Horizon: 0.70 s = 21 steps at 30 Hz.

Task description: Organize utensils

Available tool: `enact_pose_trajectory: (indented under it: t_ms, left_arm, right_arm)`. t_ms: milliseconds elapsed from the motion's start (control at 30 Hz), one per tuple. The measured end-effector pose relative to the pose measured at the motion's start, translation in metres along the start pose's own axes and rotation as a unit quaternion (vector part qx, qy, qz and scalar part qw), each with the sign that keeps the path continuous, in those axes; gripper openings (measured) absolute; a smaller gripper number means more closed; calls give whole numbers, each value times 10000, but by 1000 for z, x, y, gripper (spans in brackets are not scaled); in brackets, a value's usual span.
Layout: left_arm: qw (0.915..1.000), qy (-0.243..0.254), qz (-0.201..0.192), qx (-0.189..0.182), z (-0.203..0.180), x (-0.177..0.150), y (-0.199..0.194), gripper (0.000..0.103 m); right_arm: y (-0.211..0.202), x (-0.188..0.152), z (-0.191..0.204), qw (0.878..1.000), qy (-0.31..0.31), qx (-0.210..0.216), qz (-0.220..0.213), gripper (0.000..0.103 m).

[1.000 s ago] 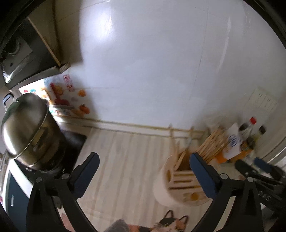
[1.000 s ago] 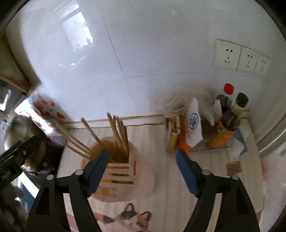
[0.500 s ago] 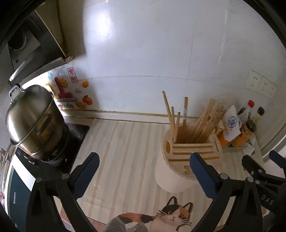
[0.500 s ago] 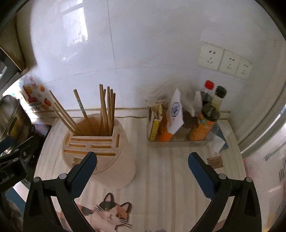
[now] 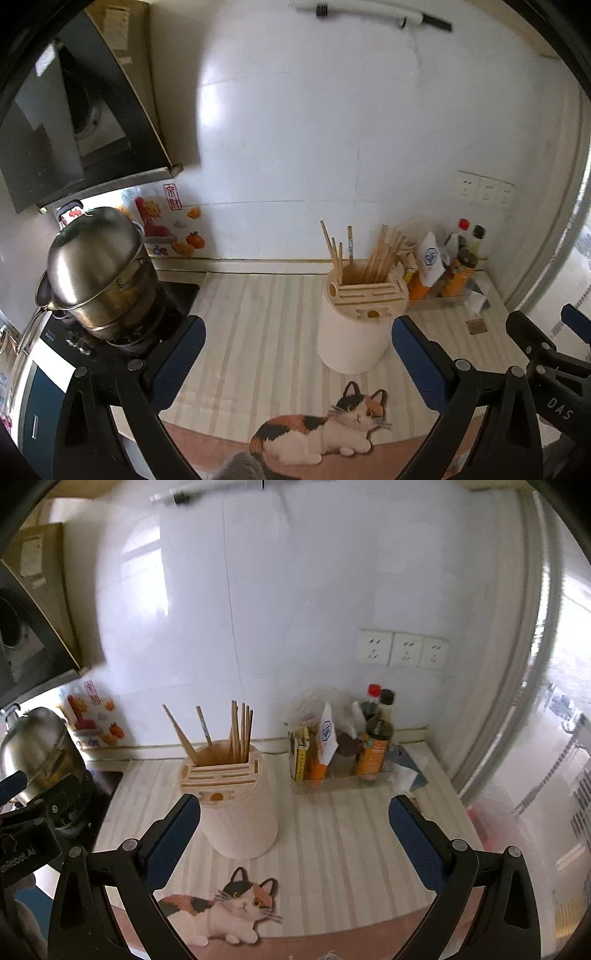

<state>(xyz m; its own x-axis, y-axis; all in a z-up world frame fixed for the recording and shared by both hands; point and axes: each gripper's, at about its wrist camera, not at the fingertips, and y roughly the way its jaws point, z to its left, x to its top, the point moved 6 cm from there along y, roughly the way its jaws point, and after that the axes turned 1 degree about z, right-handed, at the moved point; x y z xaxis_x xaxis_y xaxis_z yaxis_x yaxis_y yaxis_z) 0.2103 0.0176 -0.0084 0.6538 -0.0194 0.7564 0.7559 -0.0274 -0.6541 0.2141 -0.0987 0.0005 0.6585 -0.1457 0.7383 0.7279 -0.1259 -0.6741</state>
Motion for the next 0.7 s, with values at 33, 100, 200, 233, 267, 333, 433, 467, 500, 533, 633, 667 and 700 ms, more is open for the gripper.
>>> enact_pose_trajectory:
  t_ms: [33, 100, 200, 233, 267, 333, 433, 467, 500, 533, 633, 667, 700]
  left_arm:
    - [10000, 4, -42, -28, 2, -3, -12, 103]
    - [9999, 2, -135, -83, 5, -11, -34, 103]
    - [9997, 44, -234, -97, 7, -19, -58, 103]
    - [9996, 53, -264, -90, 7, -22, -66, 103]
    - [9996, 47, -279, -89, 8, -24, -71, 103]
    - [9994, 27, -315, -109, 8, -29, -84, 103]
    - [9991, 55, -405, -79, 7, -33, -97, 103]
    - [9991, 53, -420, -78, 6, -34, -100, 103]
    - [9991, 25, -420, -73, 6, -36, -102, 103]
    - [9991, 3, -415, -80, 6, -37, -103, 103]
    - [9992, -19, -406, -12, 4, -40, -105, 103]
    - [9993, -37, -382, 5, 3, -41, -105, 103]
    - [9993, -52, -367, 10, 2, -42, -105, 103]
  right_arm:
    - [-12, -3, 0, 10000, 18, -11, -48, 103]
    - [-38, -10, 1, 9999, 38, -56, -156, 103]
    - [-72, -21, 3, 9995, 59, -98, -297, 103]
    - [-81, -25, 3, 9993, 68, -108, -337, 103]
    - [-92, -30, 4, 9992, 71, -108, -381, 103]
    - [-108, -35, 4, 9989, 70, -97, -449, 103]
    - [-126, -39, 4, 9984, 22, -103, -563, 103]
    - [-131, -40, 3, 9982, 22, -87, -591, 103]
    - [-135, -41, 3, 9981, 28, -72, -609, 103]
    - [-139, -41, 1, 9979, 38, -62, -642, 103]
    - [-146, -39, -3, 9973, 63, -47, -732, 103]
    - [-148, -39, -5, 9972, 62, -45, -750, 103]
    - [-149, -38, -6, 9972, 52, -49, -751, 103]
